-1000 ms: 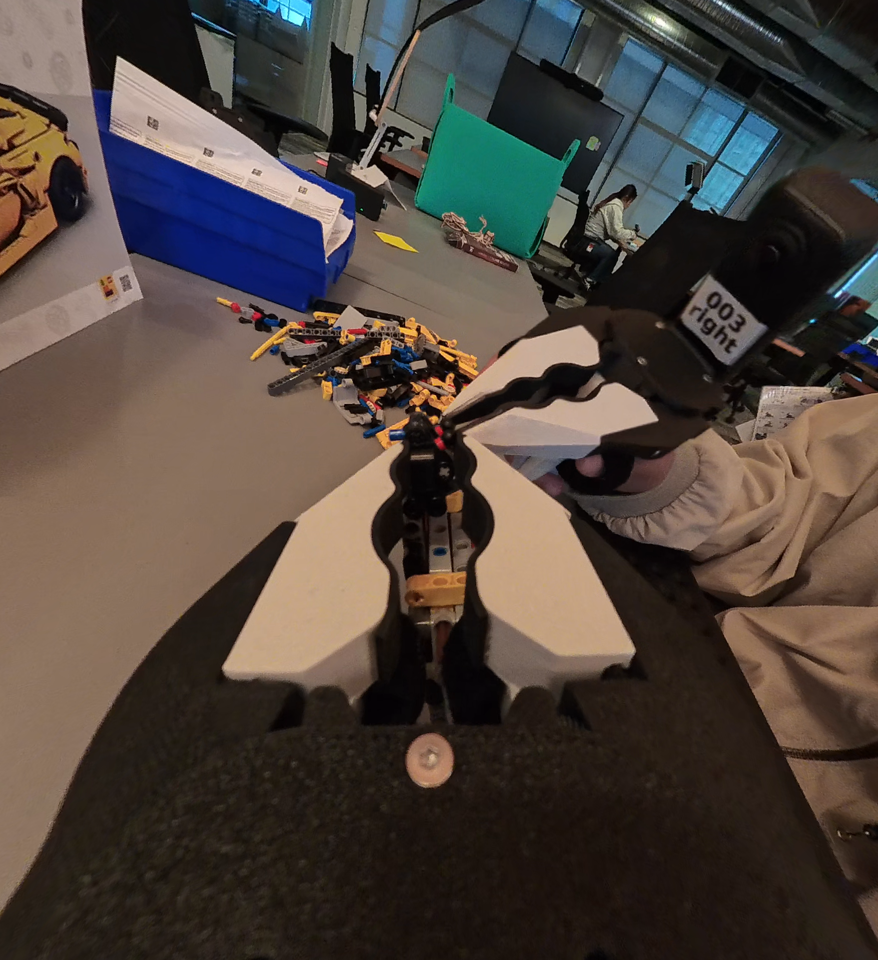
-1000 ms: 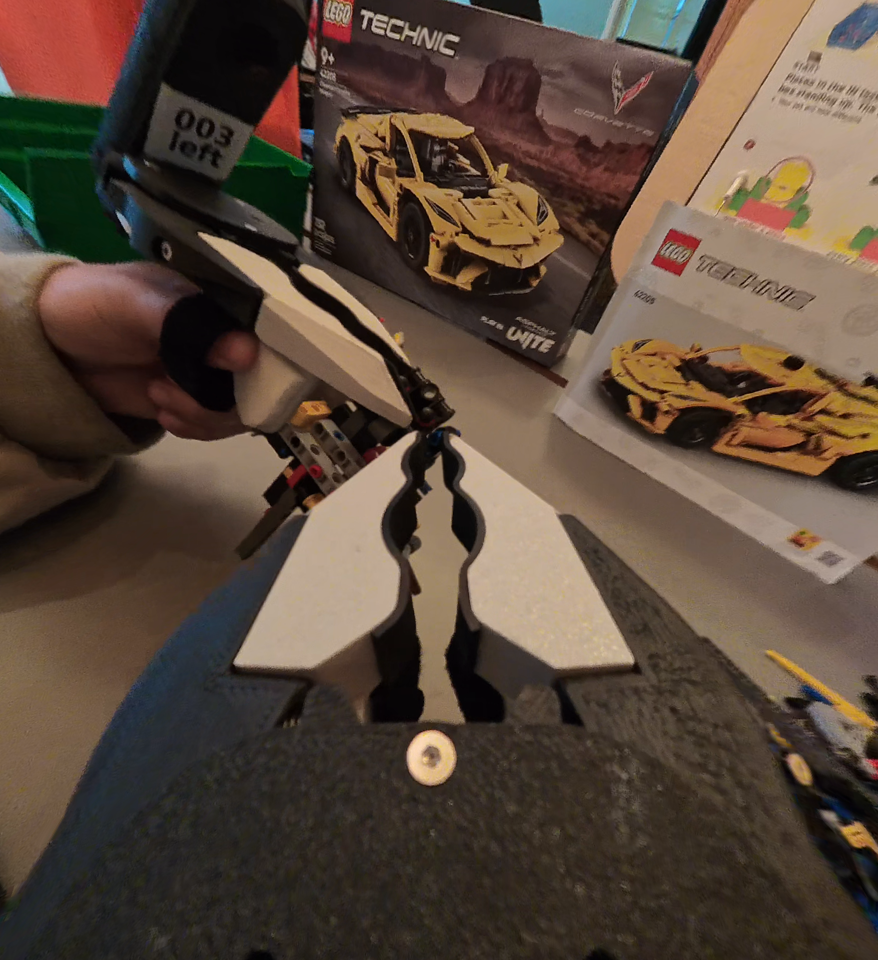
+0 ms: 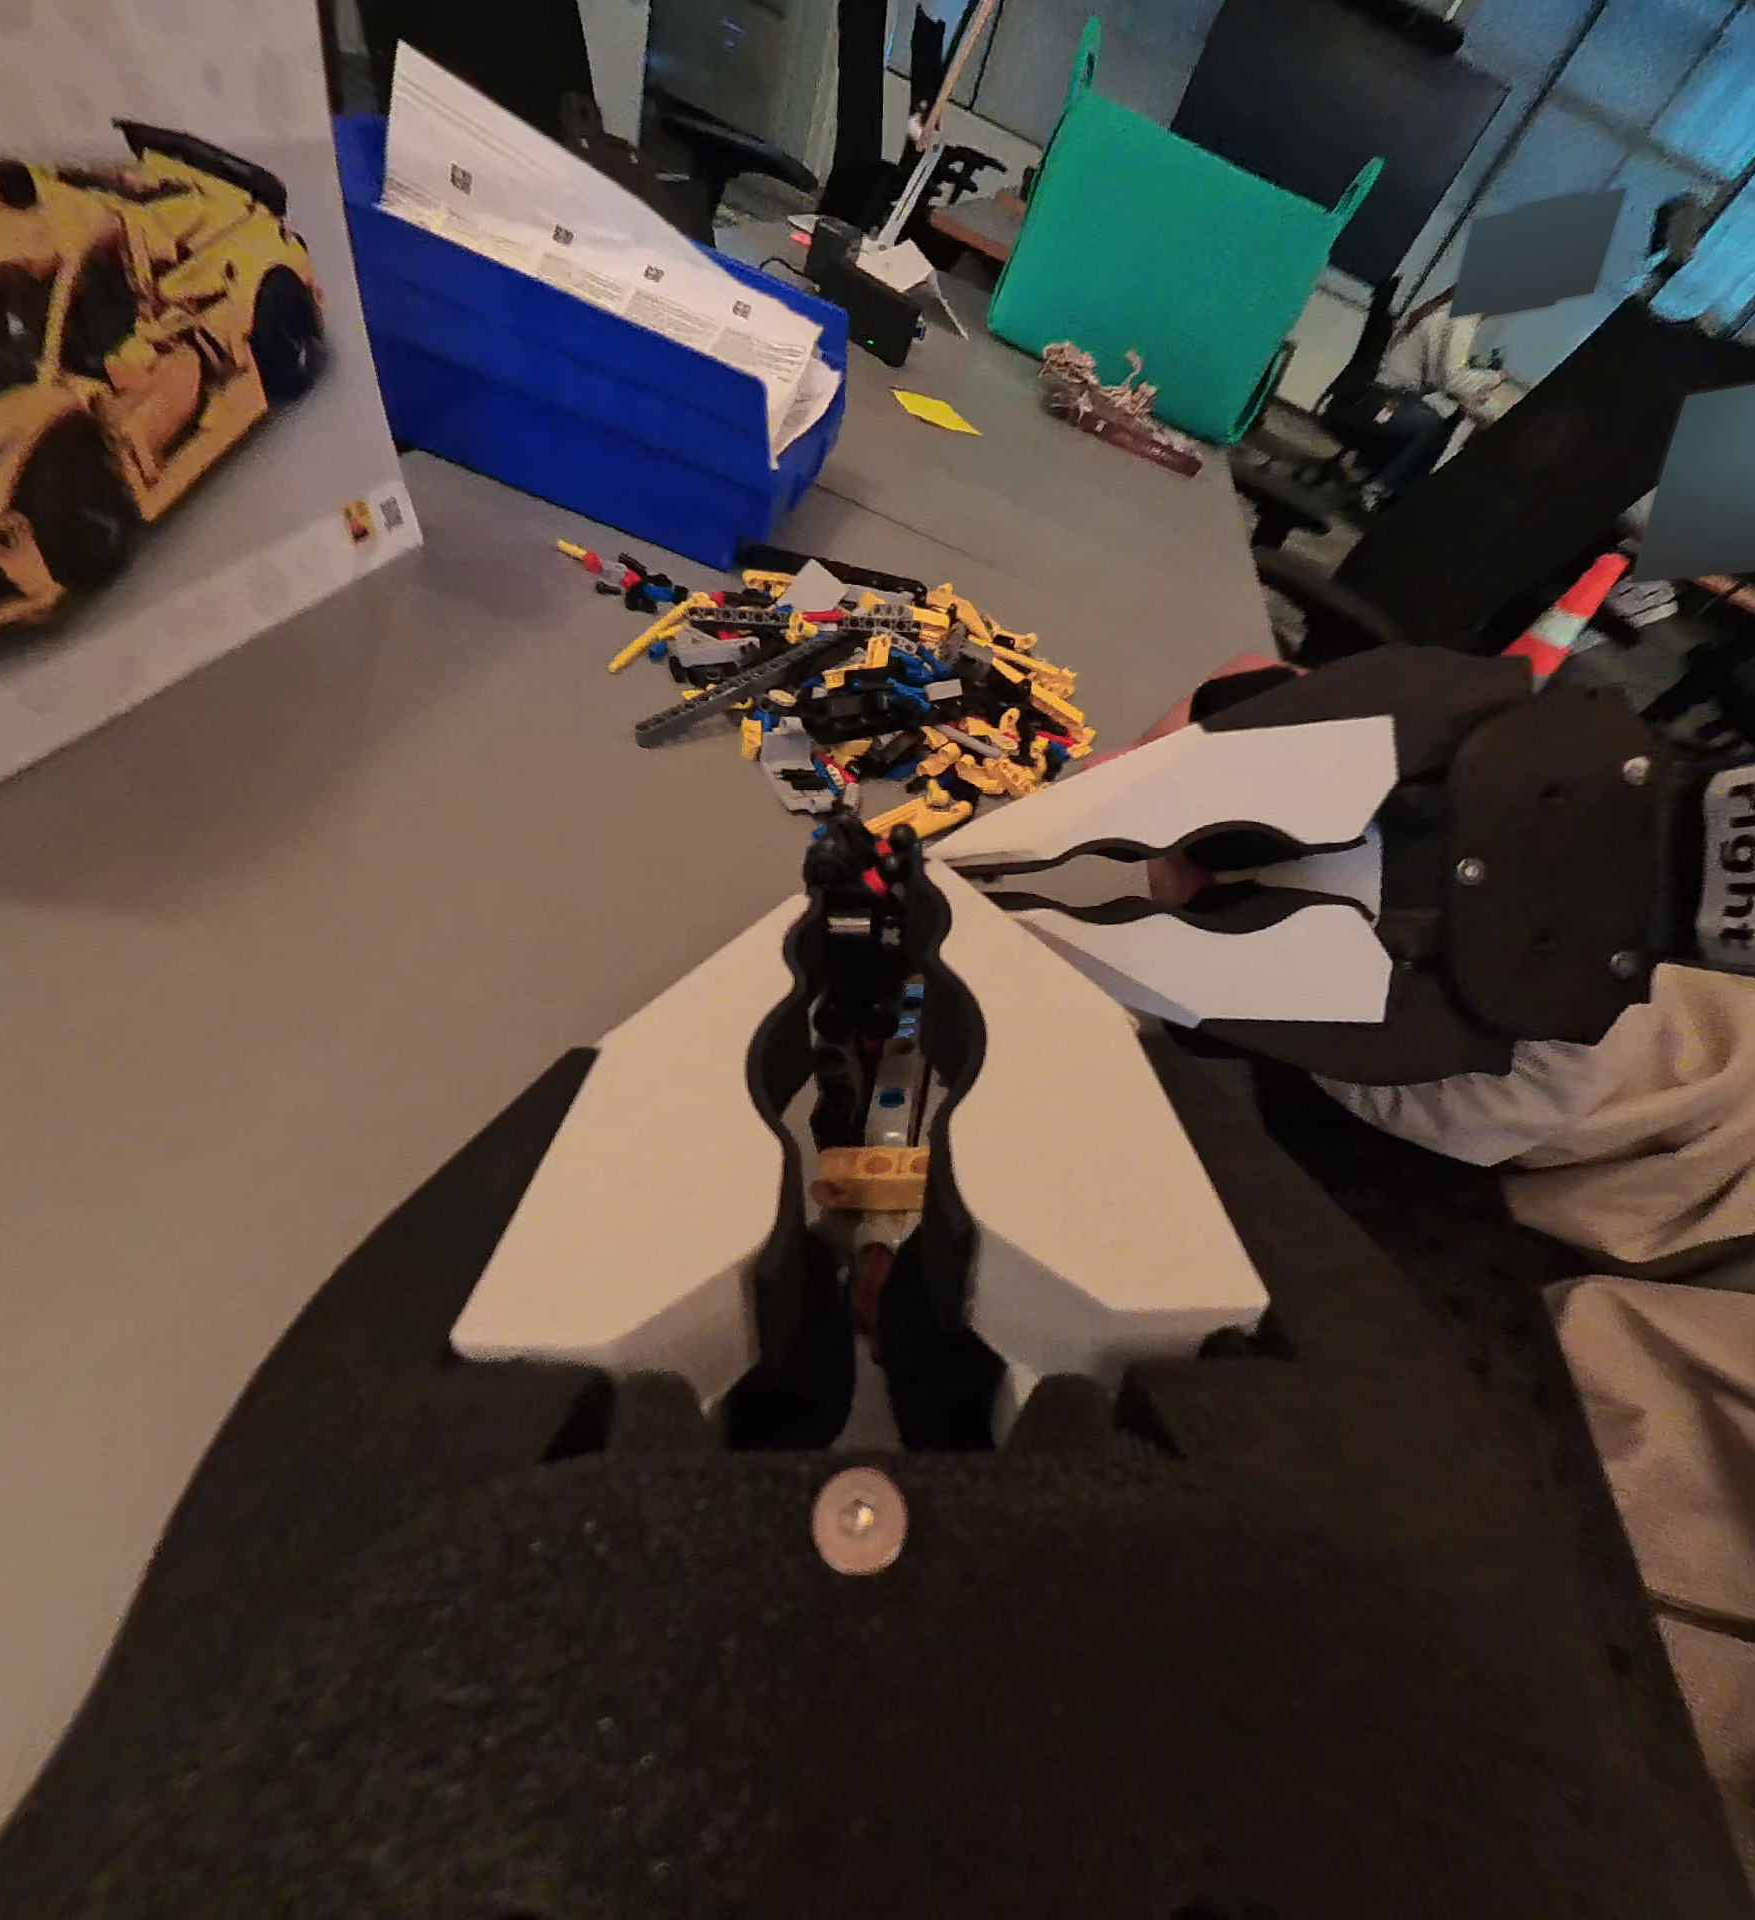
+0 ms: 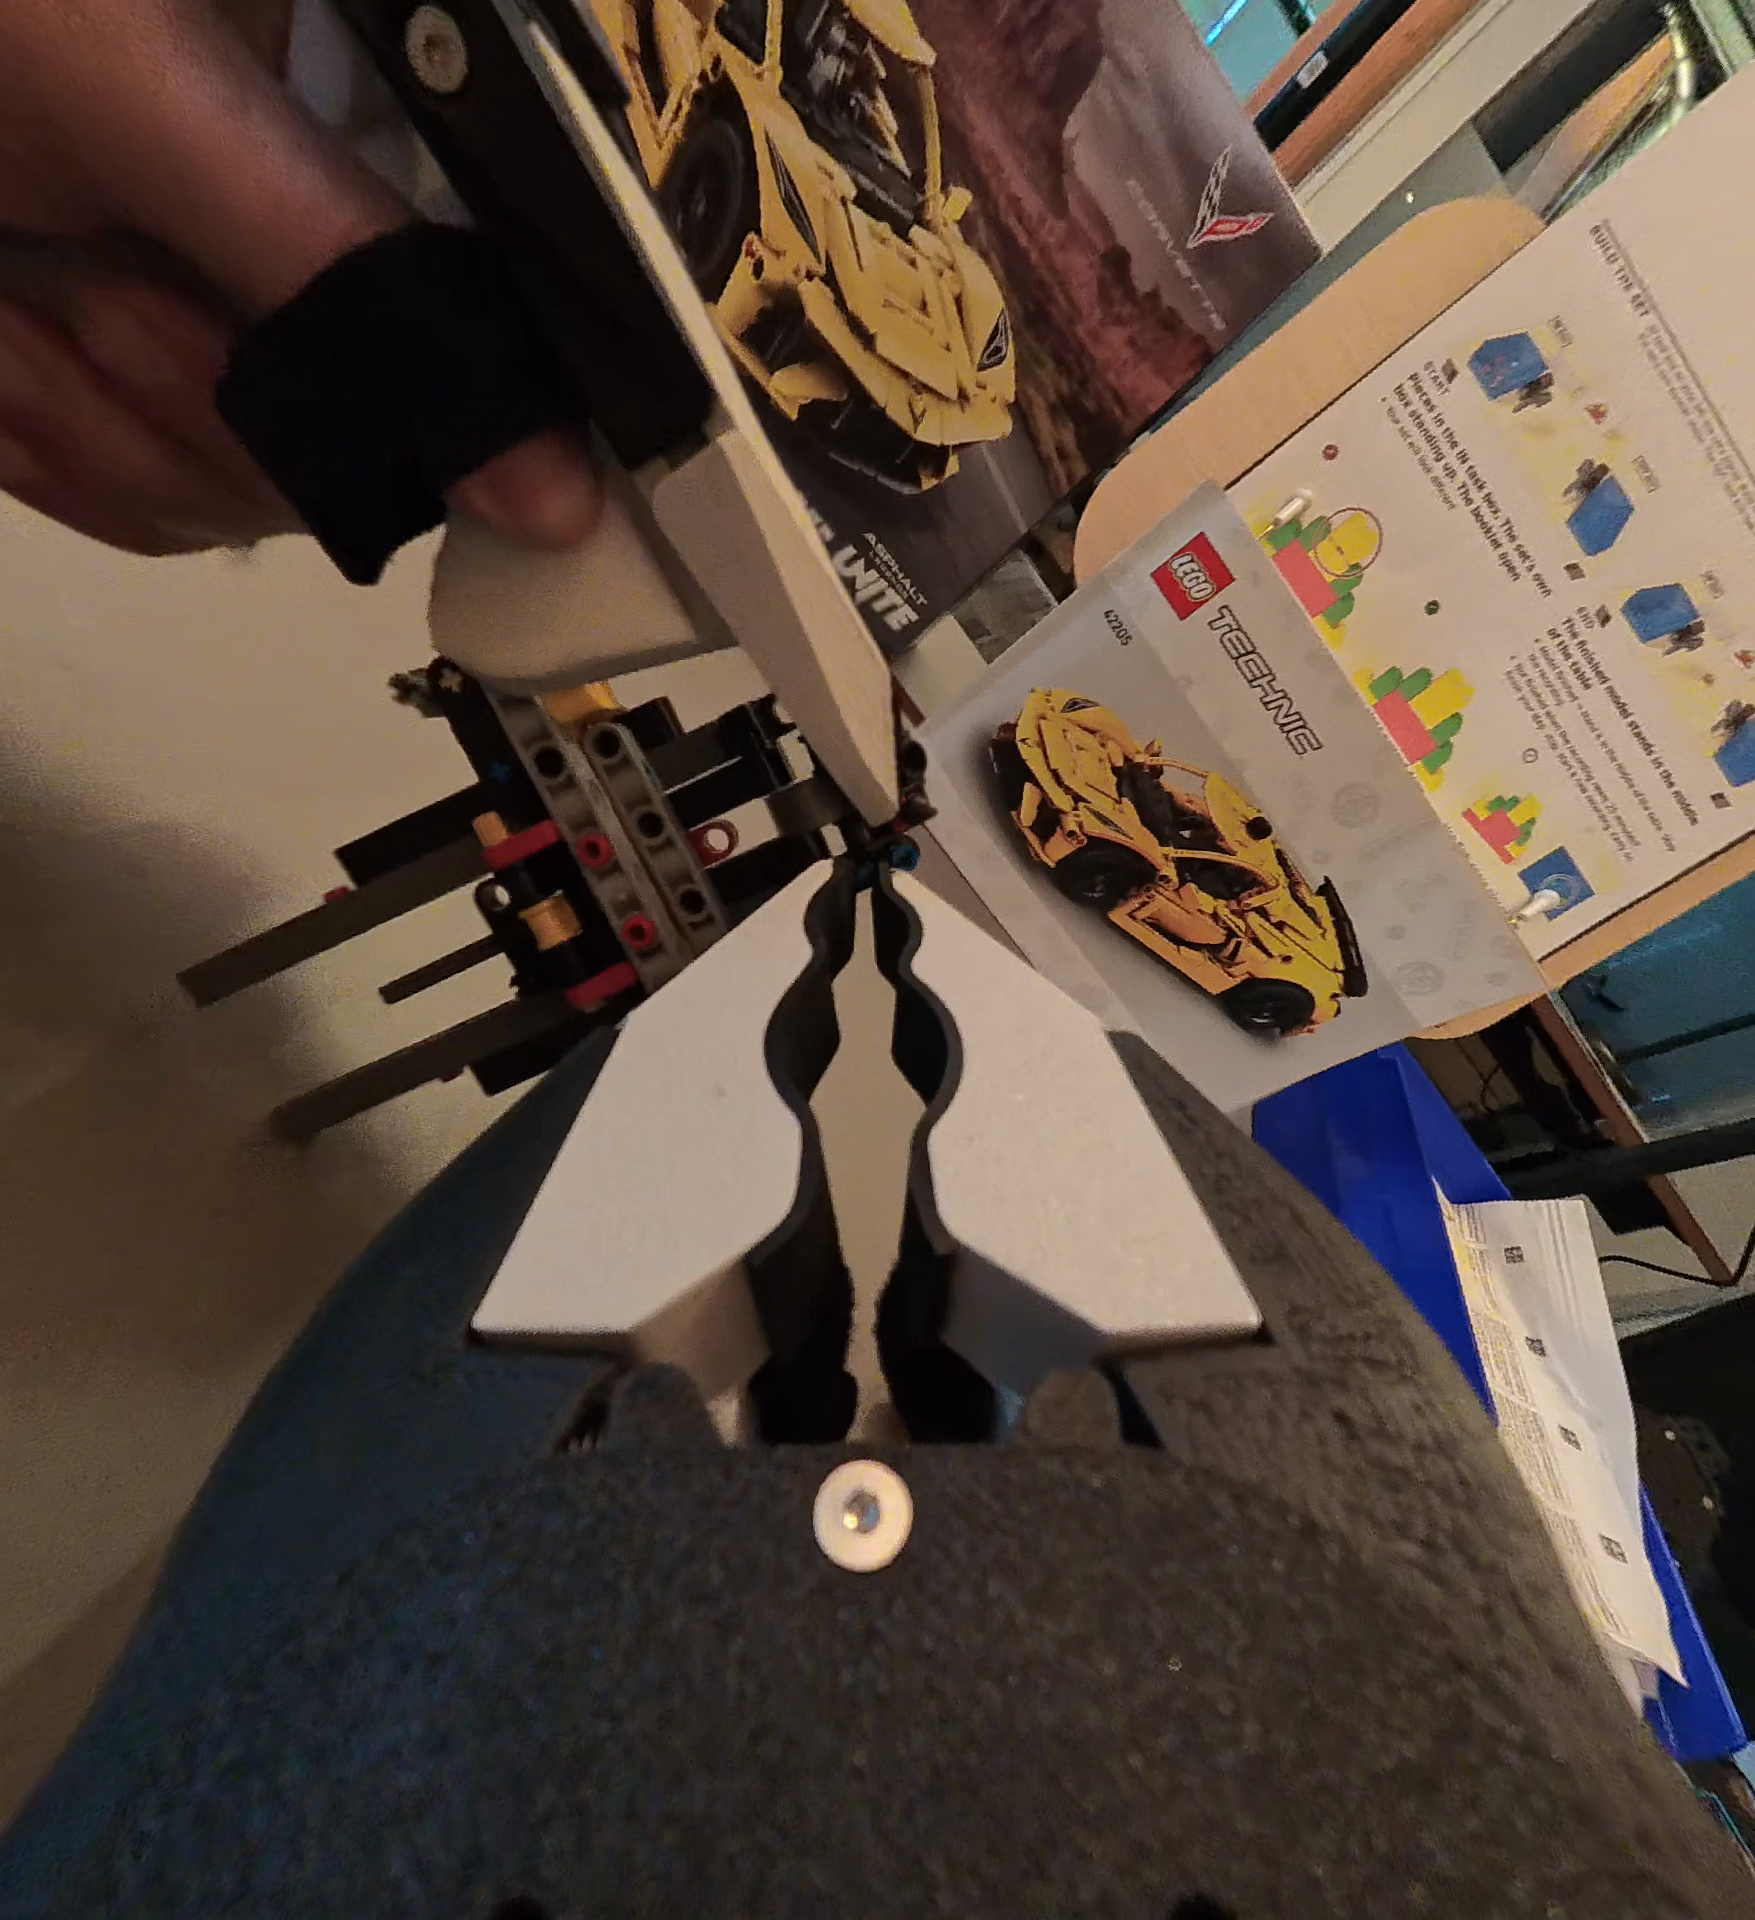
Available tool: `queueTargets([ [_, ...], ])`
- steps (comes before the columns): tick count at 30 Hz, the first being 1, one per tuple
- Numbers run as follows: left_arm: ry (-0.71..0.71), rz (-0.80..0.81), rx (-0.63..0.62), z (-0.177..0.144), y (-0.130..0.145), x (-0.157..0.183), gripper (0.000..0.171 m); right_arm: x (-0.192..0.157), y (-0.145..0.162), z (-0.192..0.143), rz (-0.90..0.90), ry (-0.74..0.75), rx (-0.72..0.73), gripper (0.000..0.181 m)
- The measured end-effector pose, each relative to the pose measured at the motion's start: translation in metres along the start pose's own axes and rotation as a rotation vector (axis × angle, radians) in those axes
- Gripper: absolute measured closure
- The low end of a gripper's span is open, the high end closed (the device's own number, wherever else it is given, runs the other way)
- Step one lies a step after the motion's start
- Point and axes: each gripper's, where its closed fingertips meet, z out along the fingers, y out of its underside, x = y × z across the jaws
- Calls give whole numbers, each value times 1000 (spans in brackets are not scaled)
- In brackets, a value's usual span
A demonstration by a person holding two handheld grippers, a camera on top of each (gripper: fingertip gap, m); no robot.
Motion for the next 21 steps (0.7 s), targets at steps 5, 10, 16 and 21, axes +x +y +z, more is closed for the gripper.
queueTargets([
  [5,-48,66,-21,-2,-2,2,159,-2,-4,-6,39,-26,59,180],
  [10,-82,82,-32,0,-1,2,159,-2,-2,-9,25,2,66,180],
  [16,67,-323,18,0,4,-6,159,-5,-1,-6,-24,16,66,180],
  [21,287,-712,126,-1,-1,-4,157,2,2,-2,80,1,70,179],
])
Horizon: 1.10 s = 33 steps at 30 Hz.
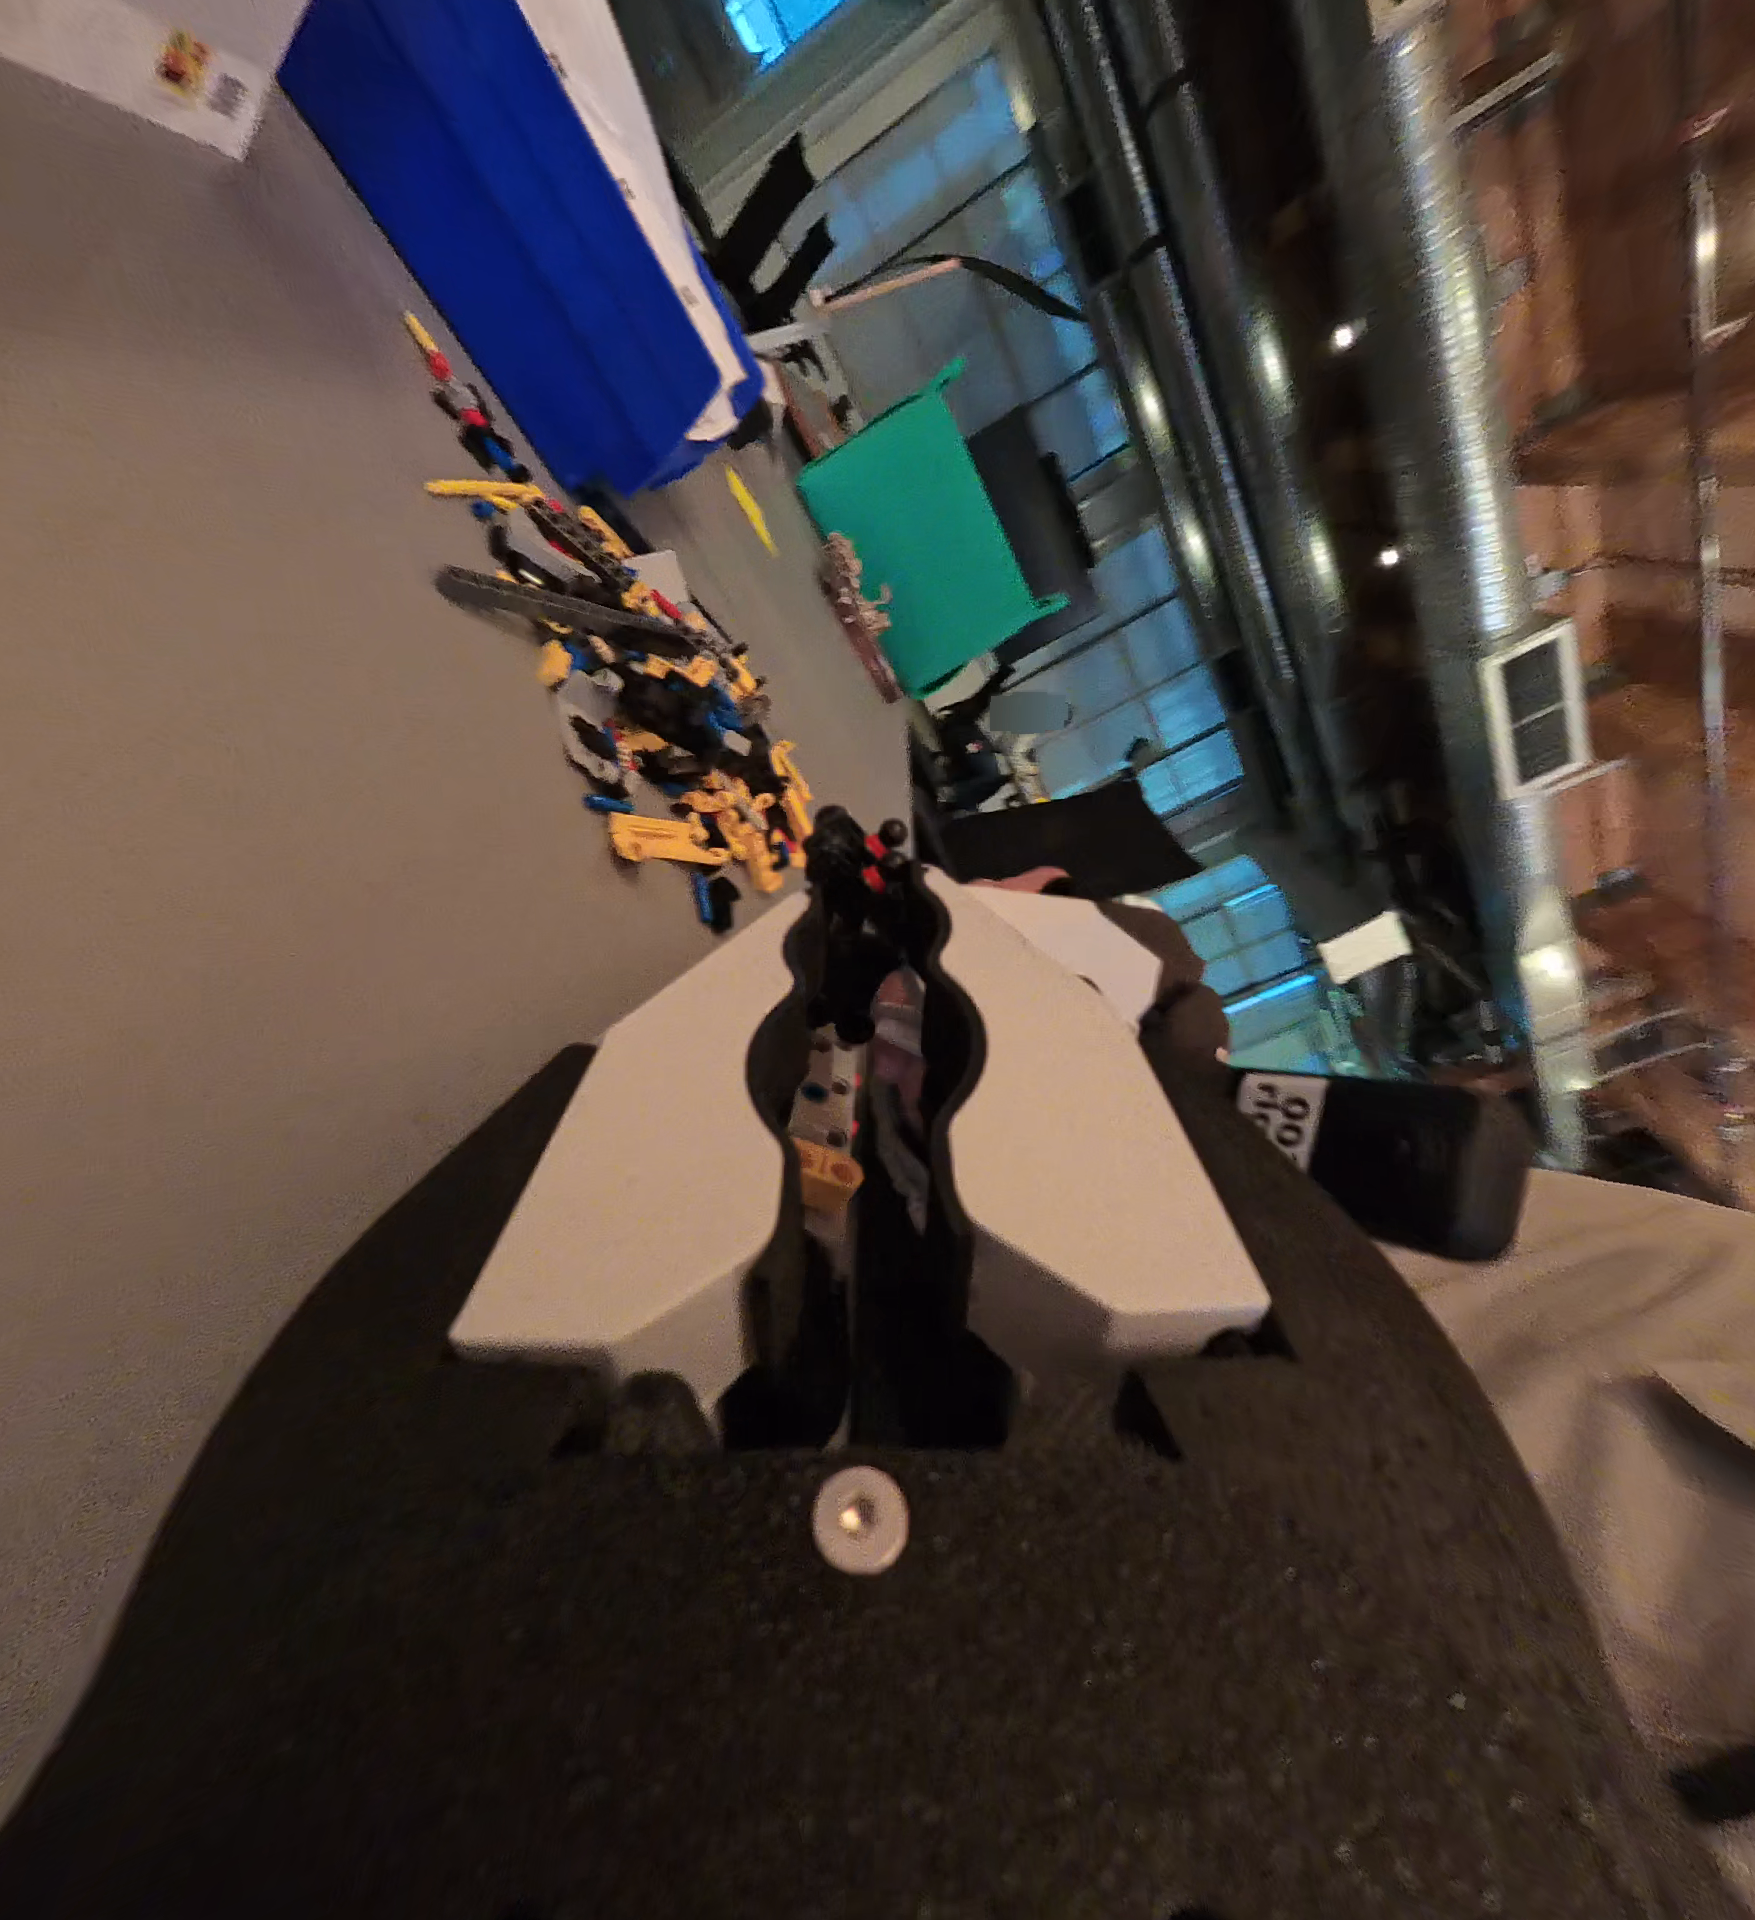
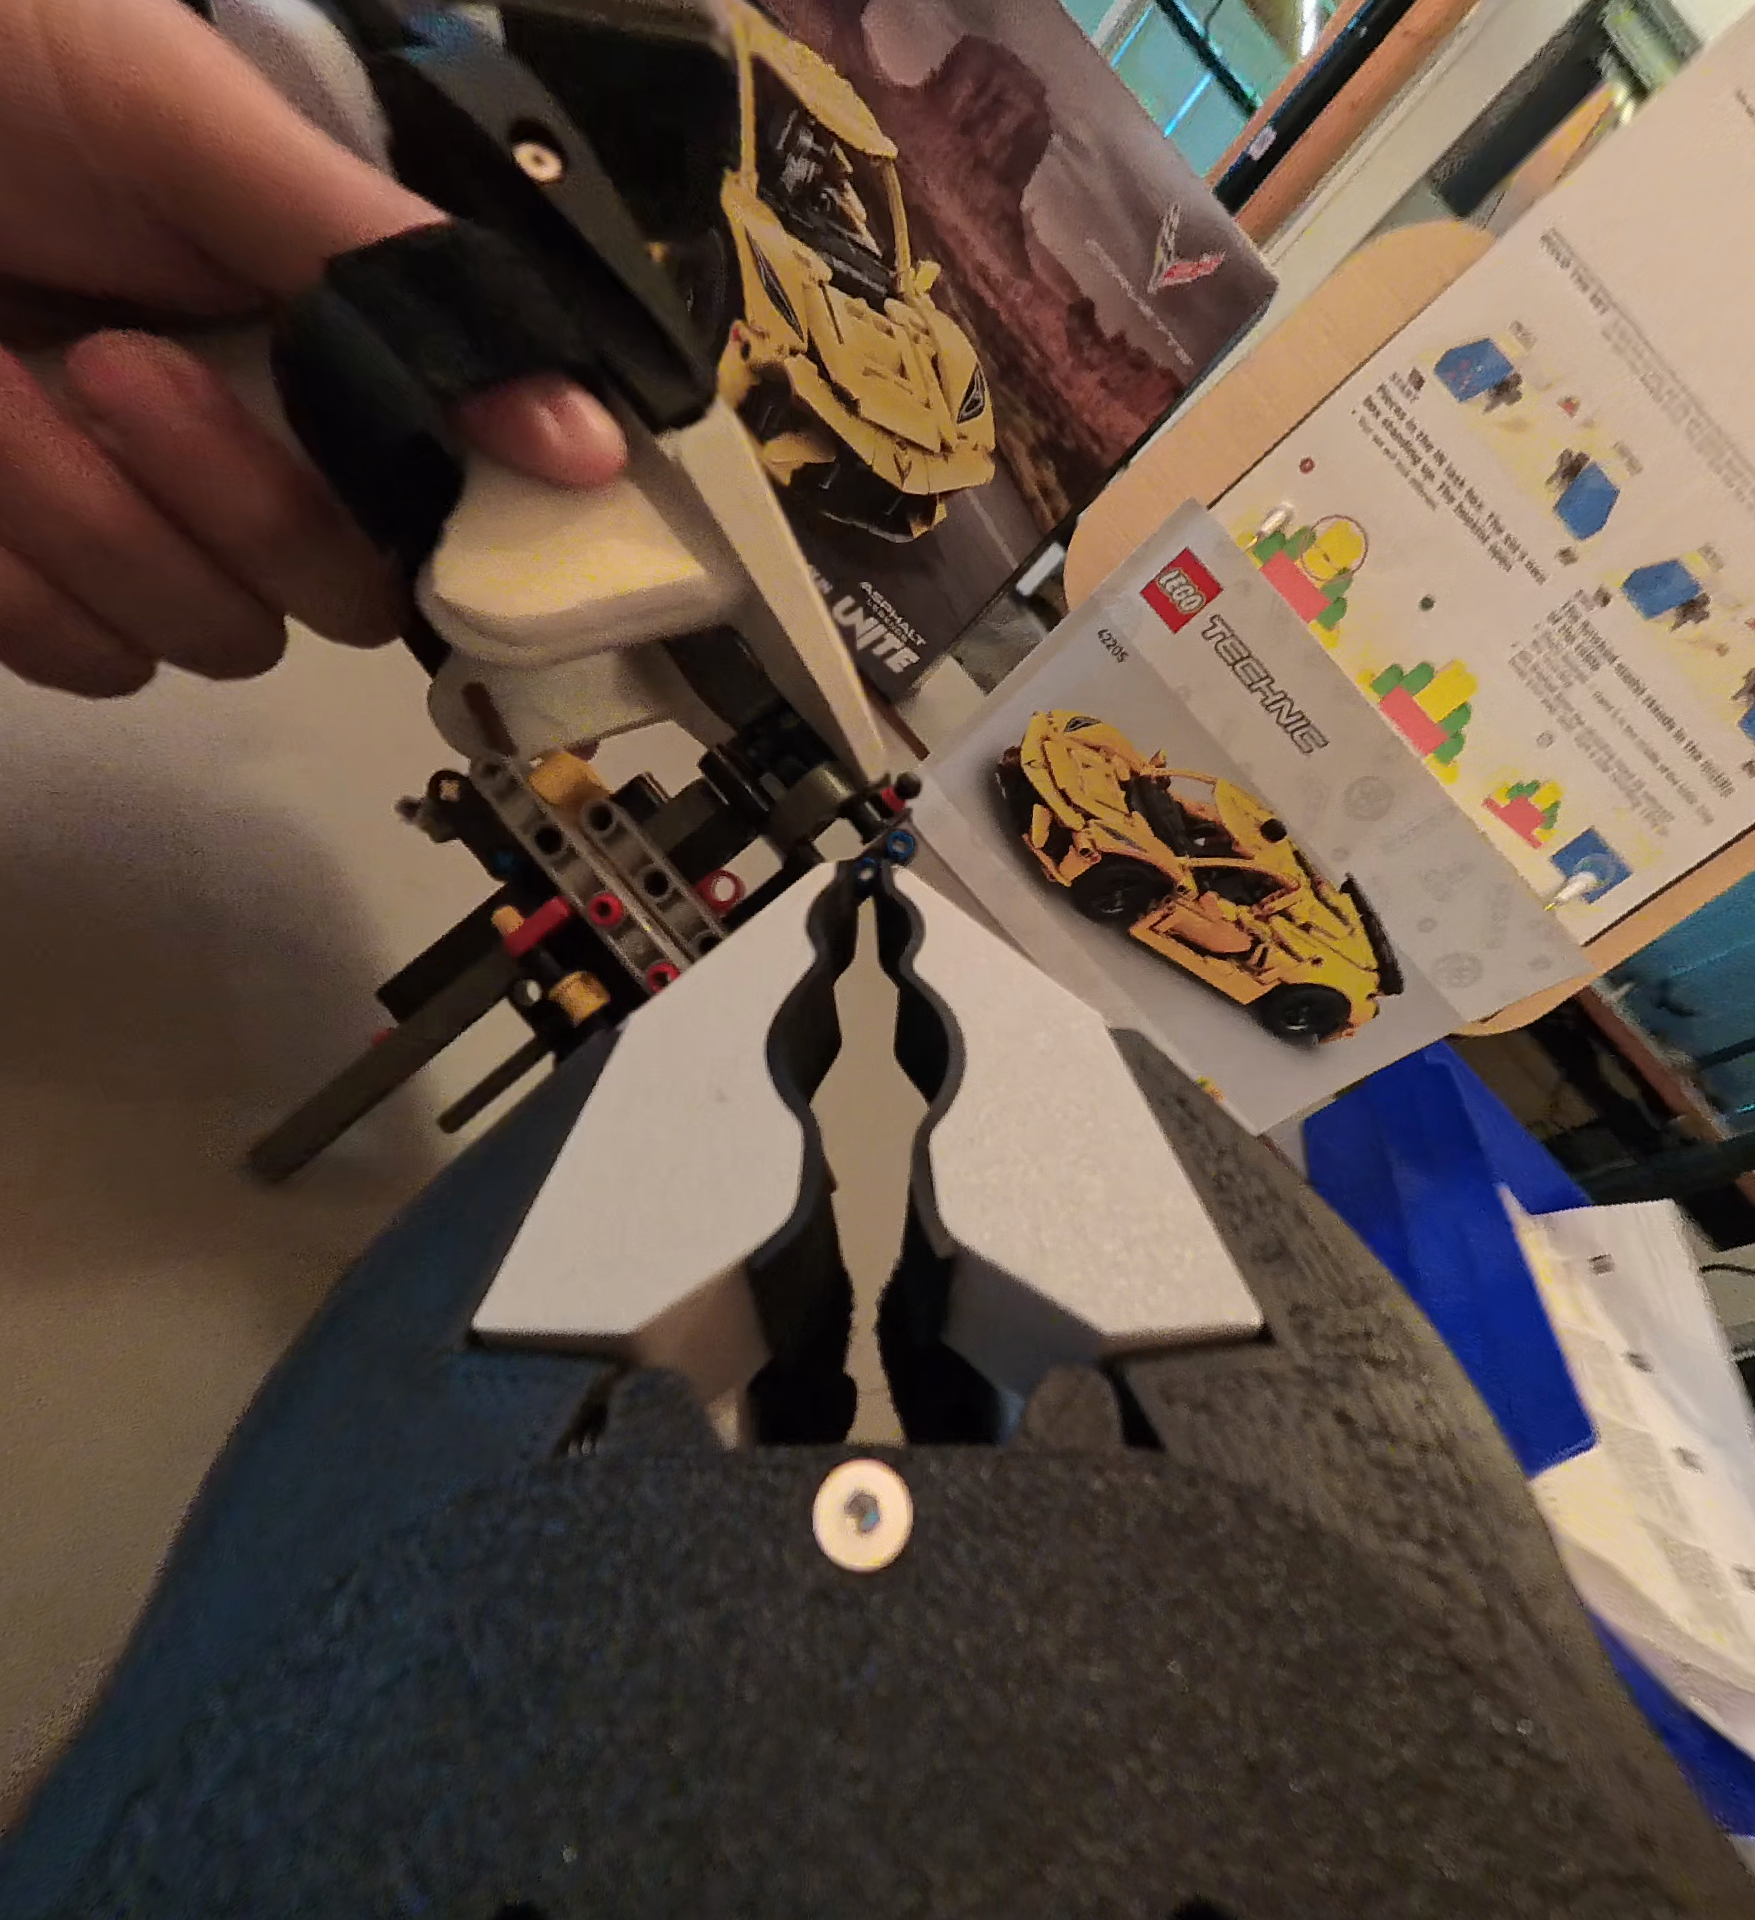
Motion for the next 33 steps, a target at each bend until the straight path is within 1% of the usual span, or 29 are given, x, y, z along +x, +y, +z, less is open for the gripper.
queueTargets([
  [1,36,8,-17,0,0,5,156,1,0,0,36,-11,9,179],
  [2,71,45,-37,-1,1,11,146,3,1,-1,58,-11,14,179],
  [4,64,197,-91,-2,7,15,134,7,2,-1,84,-11,15,179],
  [6,0,379,-129,-2,12,10,133,7,1,-1,108,-21,31,179],
  [7,-30,436,-132,-1,13,7,133,7,1,-2,120,-25,37,179],
  [11,-91,563,-207,4,26,-5,140,11,-2,-3,170,-29,56,179],
  [12,-100,582,-213,6,28,-7,141,11,-2,-4,185,-37,58,179],
  [14,-93,610,-150,9,21,-4,155,9,-2,-4,207,-54,62,179],
  [16,-97,642,-120,11,19,-3,155,10,-1,-3,212,-51,58,179],
  [19,-137,648,-124,13,18,-8,155,12,4,-1,272,-66,45,178],
  [23,-187,644,-96,18,16,-11,156,17,9,0,312,2,20,178],
  [29,-252,797,-91,22,17,-8,155,23,6,-3,469,-10,39,179],
  [33,-288,765,-73,23,14,-13,155,22,10,1,506,-27,-2,179],
])
